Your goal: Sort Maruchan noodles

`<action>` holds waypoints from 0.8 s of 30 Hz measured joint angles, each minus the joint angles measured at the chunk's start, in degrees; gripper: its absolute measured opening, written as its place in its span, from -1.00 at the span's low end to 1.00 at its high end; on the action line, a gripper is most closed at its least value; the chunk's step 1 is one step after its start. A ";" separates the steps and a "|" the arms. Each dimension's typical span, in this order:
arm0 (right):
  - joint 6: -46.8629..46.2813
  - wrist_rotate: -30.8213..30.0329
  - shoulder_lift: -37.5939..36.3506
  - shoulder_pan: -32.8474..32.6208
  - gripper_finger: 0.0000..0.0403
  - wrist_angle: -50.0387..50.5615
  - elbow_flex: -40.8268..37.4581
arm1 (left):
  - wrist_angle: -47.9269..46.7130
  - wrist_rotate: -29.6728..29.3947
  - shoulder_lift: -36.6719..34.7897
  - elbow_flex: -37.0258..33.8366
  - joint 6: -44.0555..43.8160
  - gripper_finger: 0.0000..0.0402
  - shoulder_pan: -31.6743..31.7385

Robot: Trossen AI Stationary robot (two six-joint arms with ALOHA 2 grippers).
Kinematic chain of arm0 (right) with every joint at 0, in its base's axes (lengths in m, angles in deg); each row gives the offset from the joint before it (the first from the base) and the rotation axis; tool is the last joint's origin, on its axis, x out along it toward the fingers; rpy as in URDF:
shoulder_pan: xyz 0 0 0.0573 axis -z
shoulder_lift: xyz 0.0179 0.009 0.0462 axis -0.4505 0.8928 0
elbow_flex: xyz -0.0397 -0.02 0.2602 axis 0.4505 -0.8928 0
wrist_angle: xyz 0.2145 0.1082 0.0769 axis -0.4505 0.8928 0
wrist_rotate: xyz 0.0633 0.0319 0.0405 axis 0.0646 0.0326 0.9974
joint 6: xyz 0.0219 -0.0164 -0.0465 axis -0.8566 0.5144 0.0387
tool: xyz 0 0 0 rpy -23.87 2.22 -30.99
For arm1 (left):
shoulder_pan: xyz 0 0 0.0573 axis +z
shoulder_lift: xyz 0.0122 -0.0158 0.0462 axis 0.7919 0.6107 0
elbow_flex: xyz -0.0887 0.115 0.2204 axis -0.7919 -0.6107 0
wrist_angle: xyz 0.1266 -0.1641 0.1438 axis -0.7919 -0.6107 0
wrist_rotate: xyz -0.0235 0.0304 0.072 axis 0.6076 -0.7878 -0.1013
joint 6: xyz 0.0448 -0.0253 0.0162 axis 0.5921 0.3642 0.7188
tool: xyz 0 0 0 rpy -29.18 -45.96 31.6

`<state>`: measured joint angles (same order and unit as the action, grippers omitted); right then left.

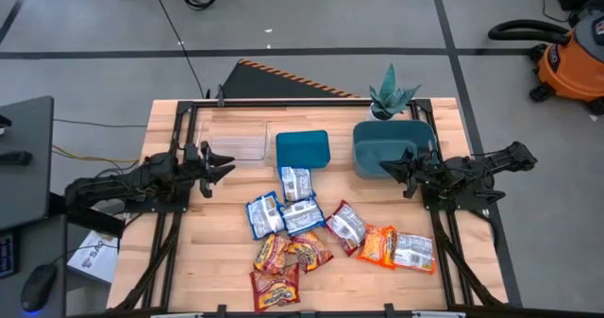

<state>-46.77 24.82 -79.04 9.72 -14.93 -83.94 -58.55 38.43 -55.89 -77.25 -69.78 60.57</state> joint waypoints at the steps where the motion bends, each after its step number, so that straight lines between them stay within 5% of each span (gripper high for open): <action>1: -0.01 -0.02 0.00 0.00 -0.91 0.01 -0.01 | 0.00 0.00 0.00 0.00 0.02 -0.29 -0.01; 17: 0.00 0.00 -0.01 0.00 -0.91 0.00 -0.01 | 2.35 0.00 0.00 0.00 -0.03 -0.29 0.00; 24: 0.01 -0.02 -0.02 0.02 -0.91 -0.01 0.01 | 7.83 0.47 0.00 0.00 -13.14 -0.29 -0.04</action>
<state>-46.76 24.81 -79.06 9.74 -14.93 -83.93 -50.72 38.90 -55.89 -77.25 -82.92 60.52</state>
